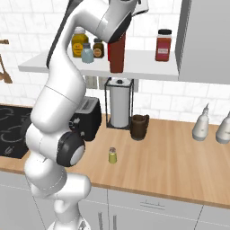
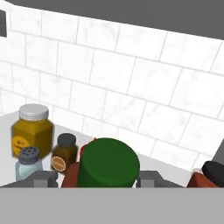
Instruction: Put the shaker and condiment bottle from the counter next to their counterparts in the cabinet.
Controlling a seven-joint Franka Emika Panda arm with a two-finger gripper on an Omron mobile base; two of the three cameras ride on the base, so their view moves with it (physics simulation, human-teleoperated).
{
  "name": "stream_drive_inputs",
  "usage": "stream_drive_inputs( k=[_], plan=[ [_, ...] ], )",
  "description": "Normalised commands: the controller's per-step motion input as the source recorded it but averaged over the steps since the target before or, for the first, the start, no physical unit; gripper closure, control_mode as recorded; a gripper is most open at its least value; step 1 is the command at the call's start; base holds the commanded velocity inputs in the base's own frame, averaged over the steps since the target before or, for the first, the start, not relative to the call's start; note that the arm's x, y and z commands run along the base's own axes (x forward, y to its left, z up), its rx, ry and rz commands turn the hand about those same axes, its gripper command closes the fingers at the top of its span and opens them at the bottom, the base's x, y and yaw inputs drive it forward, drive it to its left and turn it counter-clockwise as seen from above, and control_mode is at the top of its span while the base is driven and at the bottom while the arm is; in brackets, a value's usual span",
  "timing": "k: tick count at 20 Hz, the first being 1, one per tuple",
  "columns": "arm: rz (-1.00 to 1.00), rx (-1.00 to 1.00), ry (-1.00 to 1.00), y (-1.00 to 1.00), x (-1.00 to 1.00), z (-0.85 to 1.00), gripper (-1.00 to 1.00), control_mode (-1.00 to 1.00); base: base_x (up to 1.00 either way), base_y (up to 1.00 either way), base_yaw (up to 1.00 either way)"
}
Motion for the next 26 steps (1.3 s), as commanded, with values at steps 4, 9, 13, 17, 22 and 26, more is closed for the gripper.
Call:
stream_drive_inputs(
  k=[4, 9, 13, 17, 22, 26],
  plan=[
    [-0.03, -0.05, -0.03, 0.0, 0.4, 0.0, 1.0, -1.0, 0.0, 0.0, 0.0],
    [-0.04, -0.06, -0.03, 0.0, 0.4, 0.0, 1.0, -1.0, 0.0, 0.0, 0.0],
    [-0.05, -0.04, -0.01, 0.0, 0.42, 0.0, 1.0, -1.0, 0.0, 0.0, 0.0],
    [-0.02, -0.01, -0.01, 0.0, 0.36, 0.0, 1.0, -1.0, 0.0, 0.0, 0.0],
    [-0.04, 0.0, 0.0, -0.02, 0.48, 0.0, 1.0, -1.0, 0.0, 0.0, 0.0],
    [-0.04, 0.0, 0.0, -0.01, 0.37, 0.0, 1.0, -1.0, 0.0, 0.0, 0.0]
  ],
)
